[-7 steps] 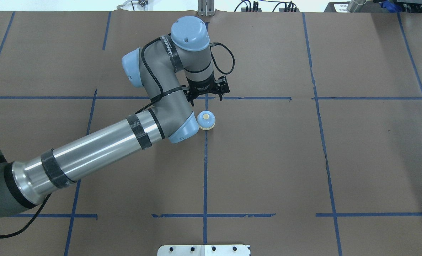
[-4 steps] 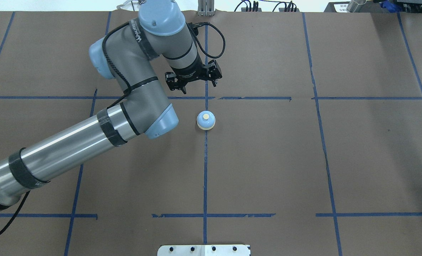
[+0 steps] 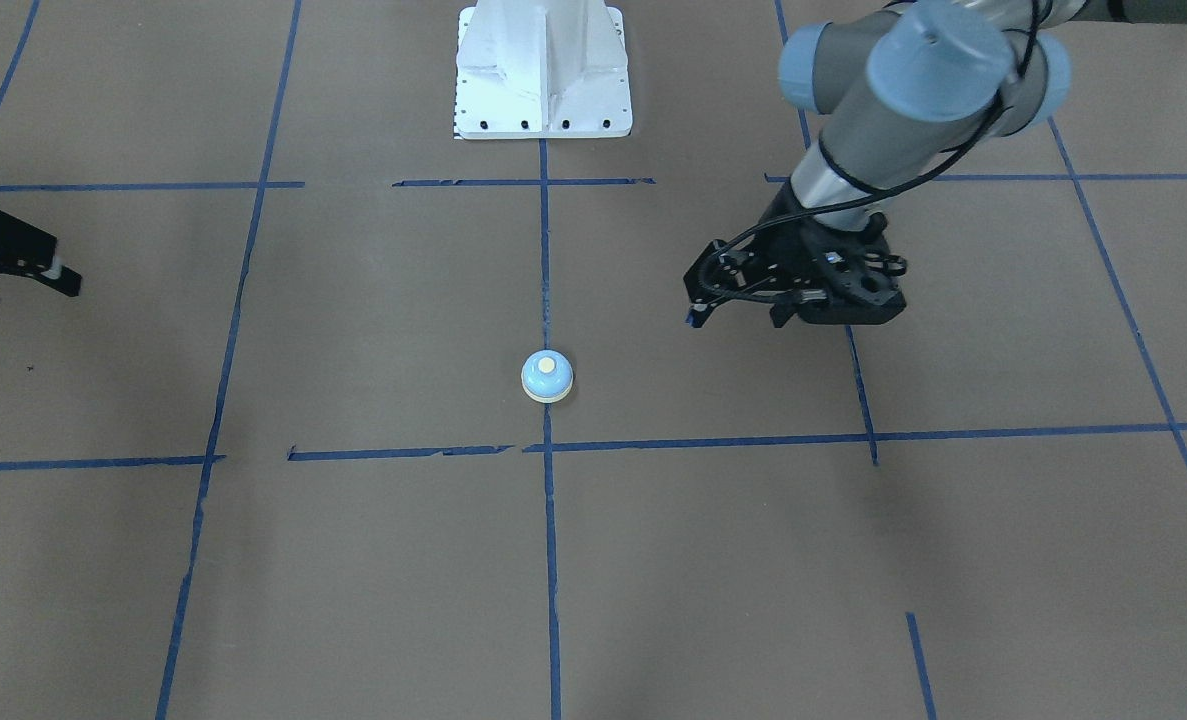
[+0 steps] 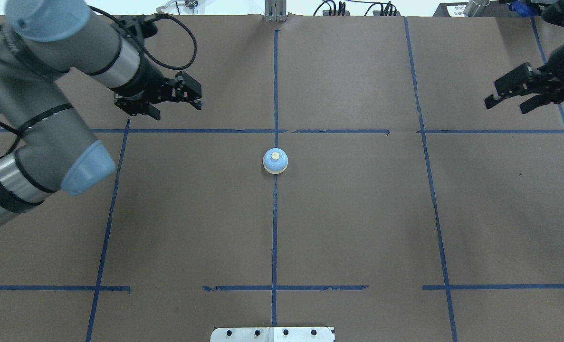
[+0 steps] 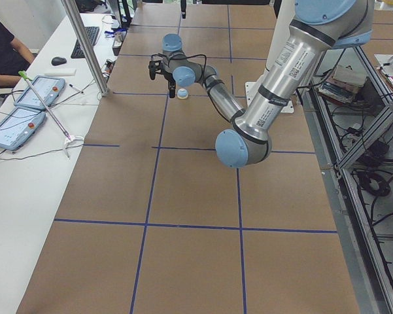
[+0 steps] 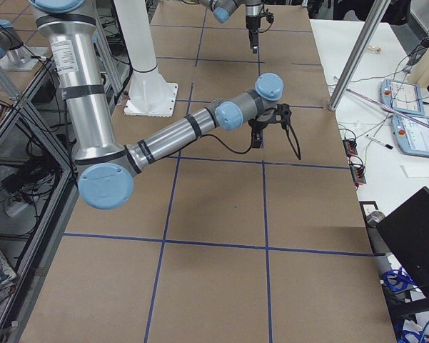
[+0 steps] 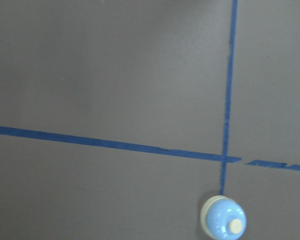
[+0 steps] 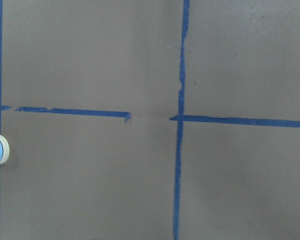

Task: Place and press bell with both arms
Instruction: 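Lift the left gripper away from the bell while the right arm moves above it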

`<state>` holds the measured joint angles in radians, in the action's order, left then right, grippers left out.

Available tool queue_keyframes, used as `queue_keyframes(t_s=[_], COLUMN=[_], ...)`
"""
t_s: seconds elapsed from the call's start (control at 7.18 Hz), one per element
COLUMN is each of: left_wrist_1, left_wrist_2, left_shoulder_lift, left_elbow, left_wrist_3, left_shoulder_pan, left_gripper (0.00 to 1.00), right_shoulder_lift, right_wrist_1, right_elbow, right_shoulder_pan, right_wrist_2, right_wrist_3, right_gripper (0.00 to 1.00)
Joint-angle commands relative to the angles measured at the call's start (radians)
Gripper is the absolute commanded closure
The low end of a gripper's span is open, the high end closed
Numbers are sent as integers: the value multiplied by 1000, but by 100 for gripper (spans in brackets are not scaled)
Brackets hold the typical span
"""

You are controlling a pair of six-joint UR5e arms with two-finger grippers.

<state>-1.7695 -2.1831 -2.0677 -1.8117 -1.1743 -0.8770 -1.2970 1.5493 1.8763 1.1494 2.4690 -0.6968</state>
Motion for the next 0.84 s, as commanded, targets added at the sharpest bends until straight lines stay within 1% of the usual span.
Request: queue_keyframes(t_s=[0.0,0.14,0.28,0.42,0.56,0.7], left_wrist_1=[9,9,9,9,9,9], left_wrist_2=[-38,-46,-47,-47,-47,-47], left_shoulder_lift=[185,234,260,262,262,285], left_elbow=[-131,-159,-179,-181,-182,-204], left_wrist_3=[140,162,165,165,165,165], left_shoulder_pan=[-71,-82,-91,-92,-94,-96], left_gripper=[1,1,1,1,1,0], right_shoulder_lift=[221,293,368,440,503,516], right_wrist_1=[2,0,2,2,8,-32], right_elbow=[1,-20,-76,-164,-236,-291], right_shoulder_pan=[-271,-415,-485,-517,-568,-582], right_wrist_2=[-273,-429,-564,-574,-590,-613], right_wrist_3=[-373,-456,-531,-605,-798,-863], right_gripper=[4,4,24,57,91,99])
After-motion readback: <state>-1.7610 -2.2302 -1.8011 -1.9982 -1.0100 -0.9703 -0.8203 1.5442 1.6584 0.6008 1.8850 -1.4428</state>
